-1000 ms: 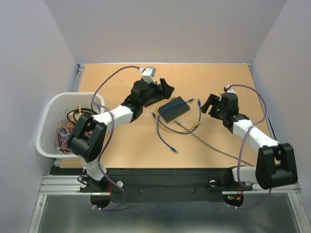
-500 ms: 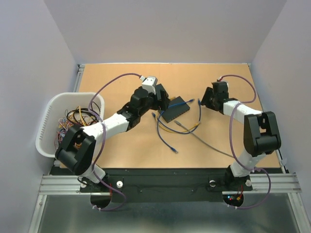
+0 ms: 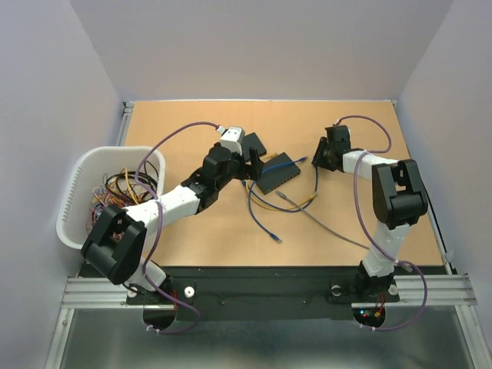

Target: Insert the plug into the switch port

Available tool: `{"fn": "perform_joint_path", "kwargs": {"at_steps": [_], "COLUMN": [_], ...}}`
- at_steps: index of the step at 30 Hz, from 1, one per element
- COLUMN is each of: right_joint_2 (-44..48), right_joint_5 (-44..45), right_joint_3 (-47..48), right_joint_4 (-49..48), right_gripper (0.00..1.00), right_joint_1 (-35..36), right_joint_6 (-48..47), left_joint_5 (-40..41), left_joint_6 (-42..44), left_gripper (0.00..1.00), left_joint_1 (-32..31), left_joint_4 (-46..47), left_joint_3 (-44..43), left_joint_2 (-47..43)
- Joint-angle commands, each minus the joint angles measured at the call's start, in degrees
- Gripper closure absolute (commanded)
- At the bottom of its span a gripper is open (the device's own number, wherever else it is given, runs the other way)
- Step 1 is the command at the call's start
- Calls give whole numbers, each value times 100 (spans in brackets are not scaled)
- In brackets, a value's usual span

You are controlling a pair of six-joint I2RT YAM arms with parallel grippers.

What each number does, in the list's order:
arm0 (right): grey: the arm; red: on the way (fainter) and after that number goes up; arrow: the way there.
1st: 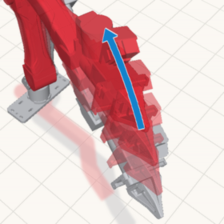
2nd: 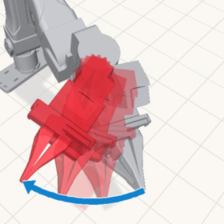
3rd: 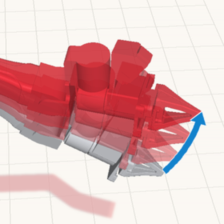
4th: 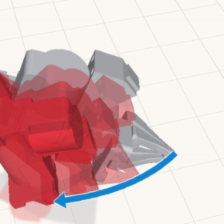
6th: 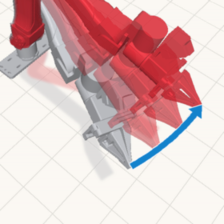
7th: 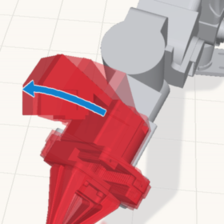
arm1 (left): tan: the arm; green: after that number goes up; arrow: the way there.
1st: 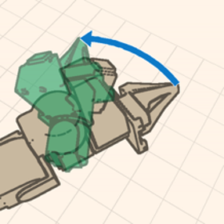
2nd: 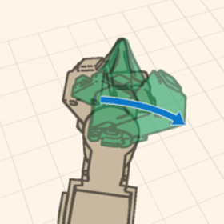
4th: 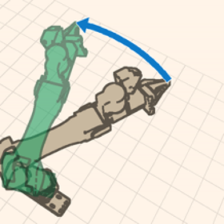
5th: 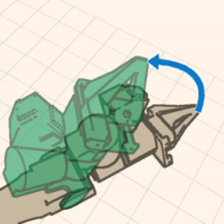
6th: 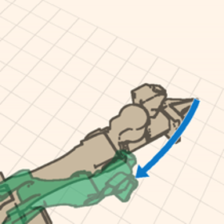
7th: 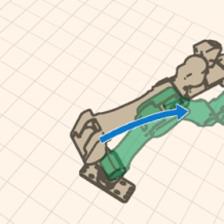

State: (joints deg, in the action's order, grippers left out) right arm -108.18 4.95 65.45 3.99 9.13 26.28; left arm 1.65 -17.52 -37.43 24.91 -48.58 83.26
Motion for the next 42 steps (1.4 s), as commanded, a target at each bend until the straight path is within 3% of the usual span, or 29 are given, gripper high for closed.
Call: {"fn": "perform_joint_path", "kwargs": {"at_steps": [1, 6, 12, 19, 25, 32, 36, 37, 42], "right_joint_2": [-317, -520, -494, 682, 2405, 3680, 4006, 4033, 4497], "right_joint_5": [-12, -20, -47, 373, 1358, 1500, 440, -346, -2522], "right_joint_3": [249, 293, 231, 345, 1232, 2427, 2683, 2657, 1379], "right_joint_4": [-91, -91, -82, -30, 488, 726, 822, 945, 1016], "right_gripper": [56, 67, 100, 100, 100, 99, 100, 99, 100], "right_joint_1": [160, 204, 212, 221, 213, 221, 221, 221, 221], "right_joint_6": [-115, -158, -202, -510, -1037, -1678, -1898, -1908, -1820], "left_joint_5": [28, 28, 72, 72, 142, 169, 169, 186, -6], "left_joint_6": [143, 161, 196, 135, 82, -15, -111, -146, -278], "left_gripper": [1, 1, 1, 1, 1, 1, 1, 1, 1], "left_joint_1": [-89, -107, -107, -107, -107, -107, -115, -124, -124], "left_joint_4": [287, 313, 304, 296, 208, 93, 93, 102, 102], "left_joint_3": [6, 24, 15, 32, 68, 33, 59, 59, 112], "left_joint_2": [-180, -126, -91, -345, -583, -829, -987, -1057, -1365]}}
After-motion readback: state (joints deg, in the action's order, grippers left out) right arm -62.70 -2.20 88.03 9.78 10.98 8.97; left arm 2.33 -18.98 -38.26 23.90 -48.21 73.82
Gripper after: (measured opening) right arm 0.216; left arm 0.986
